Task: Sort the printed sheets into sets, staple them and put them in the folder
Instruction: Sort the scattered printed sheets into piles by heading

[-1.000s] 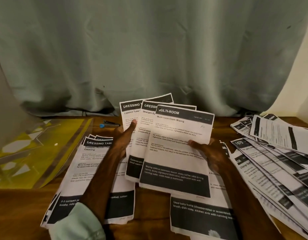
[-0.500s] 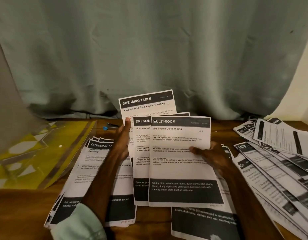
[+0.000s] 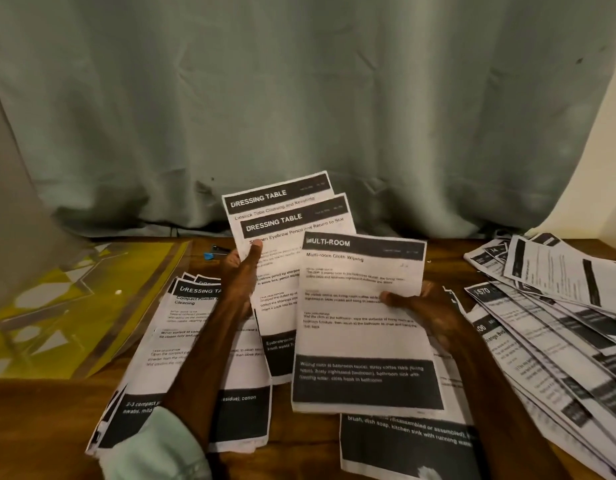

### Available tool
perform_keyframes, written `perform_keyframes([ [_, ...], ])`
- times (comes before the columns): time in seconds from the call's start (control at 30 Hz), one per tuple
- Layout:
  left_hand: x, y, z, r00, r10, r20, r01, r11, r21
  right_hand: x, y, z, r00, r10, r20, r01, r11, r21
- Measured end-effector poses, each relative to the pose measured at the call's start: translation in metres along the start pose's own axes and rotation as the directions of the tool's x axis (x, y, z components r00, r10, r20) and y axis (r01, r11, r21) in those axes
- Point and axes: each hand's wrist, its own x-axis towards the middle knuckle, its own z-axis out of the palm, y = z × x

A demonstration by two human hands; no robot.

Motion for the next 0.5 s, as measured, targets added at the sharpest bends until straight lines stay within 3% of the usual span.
perform_keyframes([
  [0.2,0.0039,0.0022,-0.0049,0.999,0.024,-0.035,-0.028,0.992,-0.123,-0.0015,-0.0025,0.0035,0.997,0.027,0.074,-0.022,0.998,-0.064],
  [0.5,-0.0011,0.0021,0.0019,1.0,-0.014,-0.015,0.013,0.996,-0.091,-0.0056,-0.0032,0.0085,1.0,-0.023,0.016,0.023,1.0,0.009],
])
